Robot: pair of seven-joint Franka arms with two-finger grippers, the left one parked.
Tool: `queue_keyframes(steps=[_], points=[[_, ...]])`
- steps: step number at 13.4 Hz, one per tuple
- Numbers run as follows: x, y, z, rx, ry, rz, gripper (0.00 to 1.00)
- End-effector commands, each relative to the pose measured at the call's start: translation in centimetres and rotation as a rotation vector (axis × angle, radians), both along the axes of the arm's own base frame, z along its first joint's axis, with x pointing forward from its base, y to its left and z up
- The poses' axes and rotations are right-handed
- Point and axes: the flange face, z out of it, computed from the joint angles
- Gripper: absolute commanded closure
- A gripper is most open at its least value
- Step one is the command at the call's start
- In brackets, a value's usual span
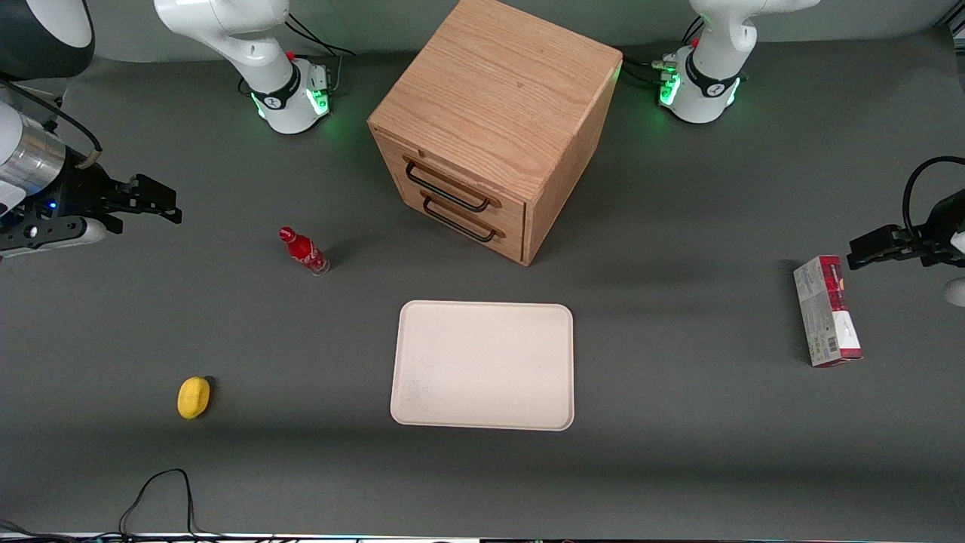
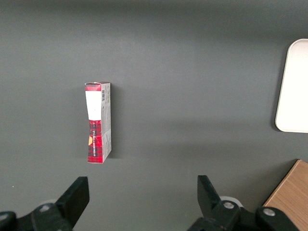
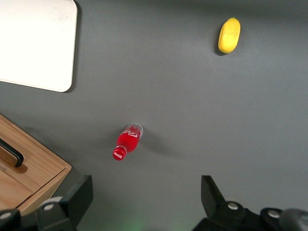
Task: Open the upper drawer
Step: 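Move the right gripper toward the upper drawer's black handle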
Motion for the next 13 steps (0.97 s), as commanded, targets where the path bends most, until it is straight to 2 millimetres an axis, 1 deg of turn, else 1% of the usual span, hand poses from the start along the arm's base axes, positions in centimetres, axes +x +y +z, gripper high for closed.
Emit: queue_keyframes(steps=[1,2,3,6,7,8,9,11,12,13], points=[[-0.9,0.2,1.0,-0.003,0.027,-0.026,0.00],[-0.8,0.7,1.3,-0.003,0.021,-0.018,0.00],[-0.7,0.8,1.1,-0.005,0.022,-0.002,0.00],[-0.3,1.3,0.4,-0.001,0.034,0.003,0.00],[-0.1,1.5,-0.2,-0.002,0.046,0.007,0.00],[-0.1,1.9,-0.1,-0.002,0.045,0.014,0.00],[-0.2,2.9,-0.1,-0.004,0.045,0.030,0.00],[-0.2,3.3,-0.3,-0.008,0.048,0.038,0.00],[-0.2,4.0,-0.2,-0.003,0.045,0.038,0.00],[0.0,4.2,-0.5,-0.001,0.050,0.041,0.00]])
